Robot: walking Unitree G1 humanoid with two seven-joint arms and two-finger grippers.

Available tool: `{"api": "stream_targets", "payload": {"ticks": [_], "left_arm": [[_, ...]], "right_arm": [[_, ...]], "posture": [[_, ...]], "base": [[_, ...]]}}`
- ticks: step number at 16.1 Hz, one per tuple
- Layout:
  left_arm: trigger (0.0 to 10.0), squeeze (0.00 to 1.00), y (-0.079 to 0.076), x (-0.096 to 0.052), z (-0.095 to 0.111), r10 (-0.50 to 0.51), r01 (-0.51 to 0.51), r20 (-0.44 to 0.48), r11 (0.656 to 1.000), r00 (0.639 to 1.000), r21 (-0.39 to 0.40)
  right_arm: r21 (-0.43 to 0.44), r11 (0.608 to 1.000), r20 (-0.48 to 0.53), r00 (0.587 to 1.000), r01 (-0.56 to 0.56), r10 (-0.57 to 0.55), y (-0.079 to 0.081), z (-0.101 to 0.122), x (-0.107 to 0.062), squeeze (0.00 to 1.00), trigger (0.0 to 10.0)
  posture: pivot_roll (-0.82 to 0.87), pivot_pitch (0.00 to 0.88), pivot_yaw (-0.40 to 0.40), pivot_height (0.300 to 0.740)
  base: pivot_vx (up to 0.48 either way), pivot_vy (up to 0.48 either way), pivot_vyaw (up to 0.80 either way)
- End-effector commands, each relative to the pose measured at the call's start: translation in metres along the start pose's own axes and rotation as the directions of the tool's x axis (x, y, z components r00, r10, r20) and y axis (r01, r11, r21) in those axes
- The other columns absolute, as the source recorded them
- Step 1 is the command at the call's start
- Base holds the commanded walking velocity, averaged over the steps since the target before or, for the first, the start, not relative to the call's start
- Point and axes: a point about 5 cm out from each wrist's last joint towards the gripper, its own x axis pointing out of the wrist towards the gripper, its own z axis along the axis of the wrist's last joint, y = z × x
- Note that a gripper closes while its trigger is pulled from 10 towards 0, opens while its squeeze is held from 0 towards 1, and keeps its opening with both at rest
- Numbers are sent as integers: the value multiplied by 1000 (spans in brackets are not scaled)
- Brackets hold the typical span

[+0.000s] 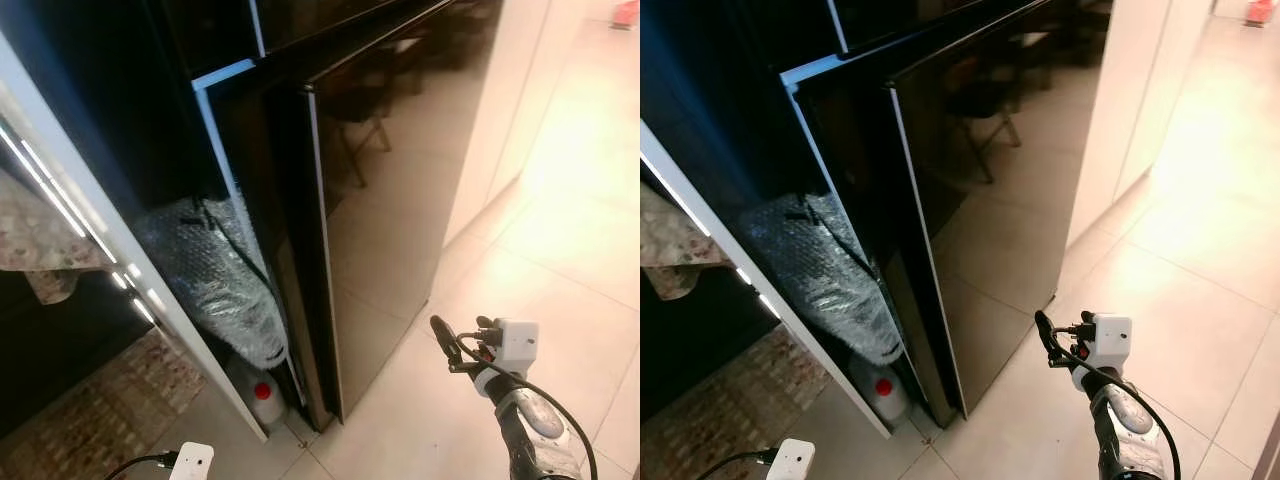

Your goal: Restocking fridge

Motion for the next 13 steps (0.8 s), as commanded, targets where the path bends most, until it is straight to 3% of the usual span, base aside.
{"api": "stream_targets", "payload": {"ticks": [1, 12, 13], "left_arm": [[10000, 0, 7, -1, -4, 20, -20, -10, 1000, 1000, 2], [10000, 0, 7, -1, -4, 20, -20, -10, 1000, 1000, 2], [10000, 0, 6, -1, -4, 22, -22, -10, 1000, 1000, -4]], "right_arm": [[-6, 1000, -18, 1000, -4, 3, 2, -3, 0, 0, 10000], [-16, 1000, -23, 1000, 1, -2, 2, -3, 0, 0, 10000], [8, 989, -149, 978, 149, -146, -11, -27, -10, 0, 10000]], "posture": [[-79, 0, 109, 740], [-79, 0, 109, 740], [-68, 0, 96, 740]], "base": [[0, 0, 0], [0, 0, 0], [0, 0, 0]]}}
